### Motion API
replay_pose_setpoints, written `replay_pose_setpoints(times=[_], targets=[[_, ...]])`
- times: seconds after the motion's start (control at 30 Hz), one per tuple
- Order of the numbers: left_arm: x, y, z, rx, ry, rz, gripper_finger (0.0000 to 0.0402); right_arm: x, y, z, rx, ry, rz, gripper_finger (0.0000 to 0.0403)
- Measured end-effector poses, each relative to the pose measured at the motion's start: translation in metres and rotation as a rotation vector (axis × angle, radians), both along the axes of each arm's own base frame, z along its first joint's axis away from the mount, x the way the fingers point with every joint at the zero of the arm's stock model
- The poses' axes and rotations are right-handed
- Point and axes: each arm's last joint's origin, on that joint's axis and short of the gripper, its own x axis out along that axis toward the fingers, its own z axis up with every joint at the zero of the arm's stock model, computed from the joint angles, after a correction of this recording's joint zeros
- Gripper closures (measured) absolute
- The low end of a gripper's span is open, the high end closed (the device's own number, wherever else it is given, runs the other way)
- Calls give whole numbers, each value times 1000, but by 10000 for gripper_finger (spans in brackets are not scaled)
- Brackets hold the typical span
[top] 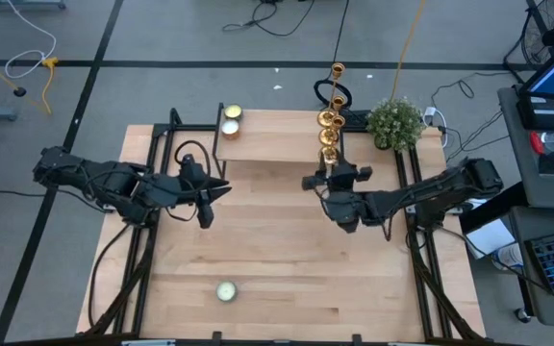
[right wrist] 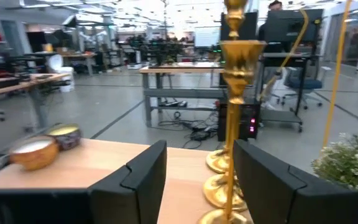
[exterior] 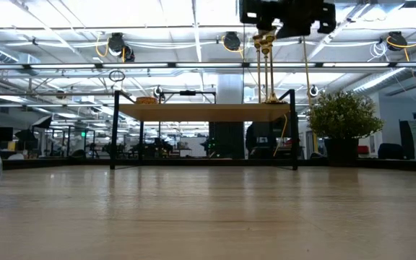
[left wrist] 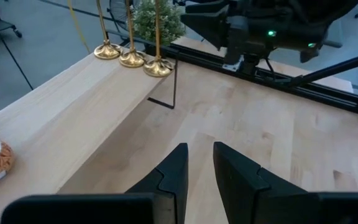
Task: Pick & Place candle stick holders
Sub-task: Put the white patterned scented candle on the shelf aligned with the yellow patterned scented candle
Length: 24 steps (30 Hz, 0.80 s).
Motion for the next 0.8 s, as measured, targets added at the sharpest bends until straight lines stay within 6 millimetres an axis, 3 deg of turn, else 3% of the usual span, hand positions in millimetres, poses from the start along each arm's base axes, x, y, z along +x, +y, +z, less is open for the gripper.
replay_pose_setpoints(times=[0.47, 0.8], targets=[[-1, -14, 3, -114, -53, -70, 321, -24, 92, 21, 27, -72, 311, 270], [-5, -22, 12, -278, -119, -229, 321, -40, 123, 23, 109, -247, 421, 369]])
